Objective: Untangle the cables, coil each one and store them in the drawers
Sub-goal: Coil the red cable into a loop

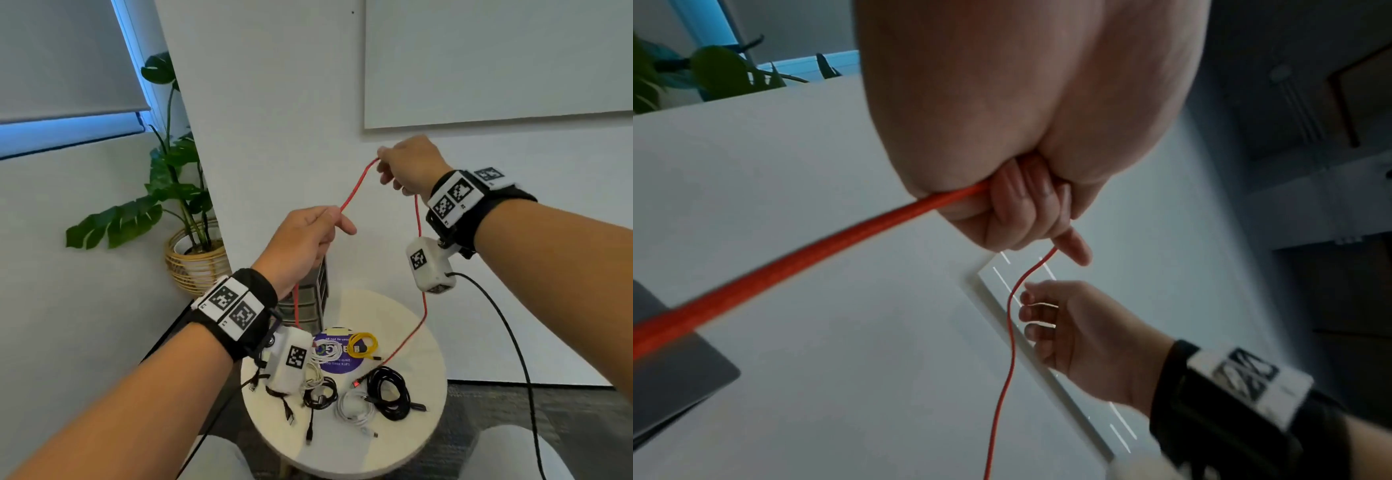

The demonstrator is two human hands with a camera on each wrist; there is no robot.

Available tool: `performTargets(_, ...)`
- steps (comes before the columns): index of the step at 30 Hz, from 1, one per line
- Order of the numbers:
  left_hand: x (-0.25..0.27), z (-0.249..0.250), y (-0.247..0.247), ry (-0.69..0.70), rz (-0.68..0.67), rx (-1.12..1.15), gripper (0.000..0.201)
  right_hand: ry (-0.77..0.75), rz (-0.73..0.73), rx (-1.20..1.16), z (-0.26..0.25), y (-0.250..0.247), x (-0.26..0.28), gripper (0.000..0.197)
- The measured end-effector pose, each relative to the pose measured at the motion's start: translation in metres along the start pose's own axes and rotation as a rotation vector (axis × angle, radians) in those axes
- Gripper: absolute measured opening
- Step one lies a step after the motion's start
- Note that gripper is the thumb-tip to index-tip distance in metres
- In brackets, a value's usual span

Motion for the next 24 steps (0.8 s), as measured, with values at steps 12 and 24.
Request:
performTargets(12, -0.011, 0.024, -0.025, 0.018, 0.067, 0.218, 0.034, -0.689, -0.248, 0.328, -0.043, 0.059, 0.061, 0.018)
performTargets(24, -0.011, 0.017, -0.043, 0.038, 0.254, 0.449, 0.041, -0.652, -0.647, 0.703, 0.003, 0.107, 0.091, 0.030)
Point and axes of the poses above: each hand's wrist, its own x-axis away from the middle knuckle, its own y-axis out of the palm, z = x × y, the point moved 7 cm from there along -x, towards the middle knuckle, and after that the axes turned 3 degrees about y, right-handed, at the moved point
